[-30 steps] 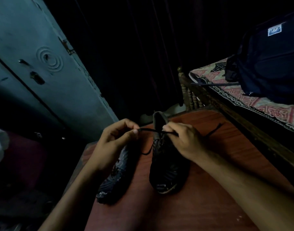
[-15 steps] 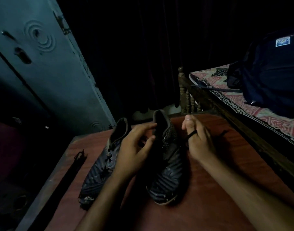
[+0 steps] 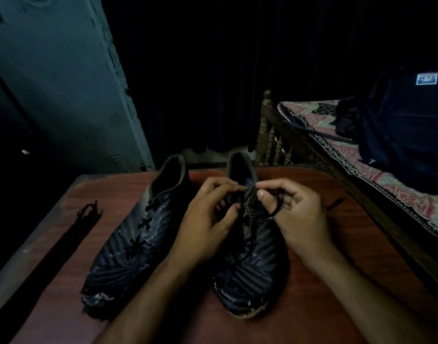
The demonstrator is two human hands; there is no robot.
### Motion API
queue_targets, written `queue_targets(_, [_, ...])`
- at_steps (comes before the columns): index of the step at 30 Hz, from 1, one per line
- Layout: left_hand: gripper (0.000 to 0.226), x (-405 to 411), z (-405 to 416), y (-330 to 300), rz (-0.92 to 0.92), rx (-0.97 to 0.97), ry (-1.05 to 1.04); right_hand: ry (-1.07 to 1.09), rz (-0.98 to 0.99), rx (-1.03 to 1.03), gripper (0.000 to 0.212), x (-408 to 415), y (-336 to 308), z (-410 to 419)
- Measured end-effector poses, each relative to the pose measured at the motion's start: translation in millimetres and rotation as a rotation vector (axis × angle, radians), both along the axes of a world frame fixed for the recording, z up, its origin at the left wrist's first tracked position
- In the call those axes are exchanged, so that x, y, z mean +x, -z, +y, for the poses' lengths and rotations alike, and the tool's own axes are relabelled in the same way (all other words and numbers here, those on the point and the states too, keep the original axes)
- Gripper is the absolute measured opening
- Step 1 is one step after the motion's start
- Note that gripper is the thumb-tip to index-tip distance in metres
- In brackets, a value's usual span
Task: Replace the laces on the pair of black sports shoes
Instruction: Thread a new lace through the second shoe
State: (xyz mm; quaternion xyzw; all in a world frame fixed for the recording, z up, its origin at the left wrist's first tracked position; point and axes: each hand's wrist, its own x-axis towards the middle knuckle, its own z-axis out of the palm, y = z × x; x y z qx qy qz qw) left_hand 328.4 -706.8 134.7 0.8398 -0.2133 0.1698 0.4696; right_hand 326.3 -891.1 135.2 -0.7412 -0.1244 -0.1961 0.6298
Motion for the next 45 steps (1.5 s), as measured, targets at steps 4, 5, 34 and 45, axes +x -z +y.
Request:
queue_targets(4, [0.027, -1, 0, 0, 0.028, -0.025, 0.003, 0.009, -0.082, -0.041, 0.018, 0, -3, -1])
queue_targets(5, [0.027, -2, 0, 0, 0.039, -0.035, 0.005, 0.027, -0.112, -0.073, 0.017, 0, -4, -2])
queue_targets(34, [0.017, -6, -9, -1, 0.109, -0.156, -0.037, -0.042, 0.006, -0.085, 0.032, -3, -9, -4])
queue_targets(45, [0.009, -13, -16, -3, 0.081, -0.091, -0.135, -0.041, -0.027, -0.194, 0.009, 2, -7, -9])
